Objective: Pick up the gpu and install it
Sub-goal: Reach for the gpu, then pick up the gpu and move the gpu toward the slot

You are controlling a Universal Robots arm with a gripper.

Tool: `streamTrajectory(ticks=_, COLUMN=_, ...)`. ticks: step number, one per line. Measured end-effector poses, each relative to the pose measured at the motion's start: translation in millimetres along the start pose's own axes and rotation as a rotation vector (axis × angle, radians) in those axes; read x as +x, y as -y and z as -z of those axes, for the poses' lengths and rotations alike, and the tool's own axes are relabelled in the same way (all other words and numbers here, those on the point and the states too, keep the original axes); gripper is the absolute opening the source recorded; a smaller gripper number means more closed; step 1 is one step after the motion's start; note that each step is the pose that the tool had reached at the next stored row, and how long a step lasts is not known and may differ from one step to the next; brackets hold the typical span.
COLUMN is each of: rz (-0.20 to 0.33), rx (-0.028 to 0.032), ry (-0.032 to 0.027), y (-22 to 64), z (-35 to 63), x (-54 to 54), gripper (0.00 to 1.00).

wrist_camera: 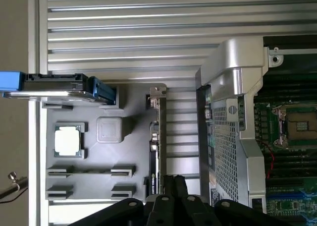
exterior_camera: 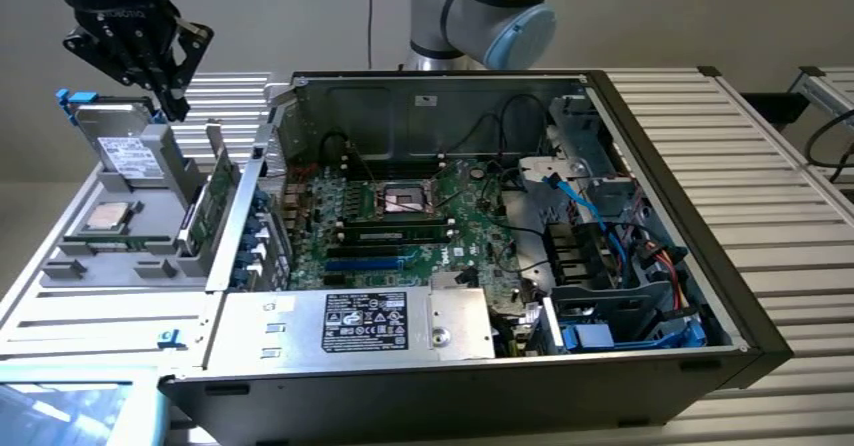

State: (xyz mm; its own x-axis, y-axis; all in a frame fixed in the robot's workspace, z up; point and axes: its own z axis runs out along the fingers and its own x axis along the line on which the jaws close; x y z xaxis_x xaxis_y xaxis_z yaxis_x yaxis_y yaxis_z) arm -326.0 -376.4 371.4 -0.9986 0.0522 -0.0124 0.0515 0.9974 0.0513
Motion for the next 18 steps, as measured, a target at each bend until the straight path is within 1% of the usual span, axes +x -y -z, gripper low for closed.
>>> streamTrajectory(ticks=8, rz=0.0, rx=0.0001, ry=0.0, y=0.0, z=0.0, x=0.0, gripper=0.13)
streamTrajectory(ticks=10, rz=0.0, rx=0.0001, ry=-0.0001, y=0.0, z=0.0, x=0.0, gripper=0.25)
streamTrajectory(ticks=11, rz=0.0, rx=0.0001, ry=-0.0001, y=0.0, z=0.0, x=0.0, gripper=0.25)
streamTrajectory(ticks=14, rz=-0.001, rx=0.0003, ry=0.0005, y=0.0, z=0.0, x=0.3, gripper=0.43)
streamTrajectory(ticks=16, rz=-0.003, rx=0.0, ry=0.0065, y=0.2, z=-1.9, x=2.7, gripper=0.43)
streamTrajectory(ticks=17, rz=-0.004, rx=-0.0002, ry=0.0083, y=0.4, z=-3.5, x=4.8, gripper=0.49)
streamTrajectory(ticks=18, rz=-0.005, rx=-0.0003, ry=0.0097, y=0.6, z=-5.2, x=7.1, gripper=0.49)
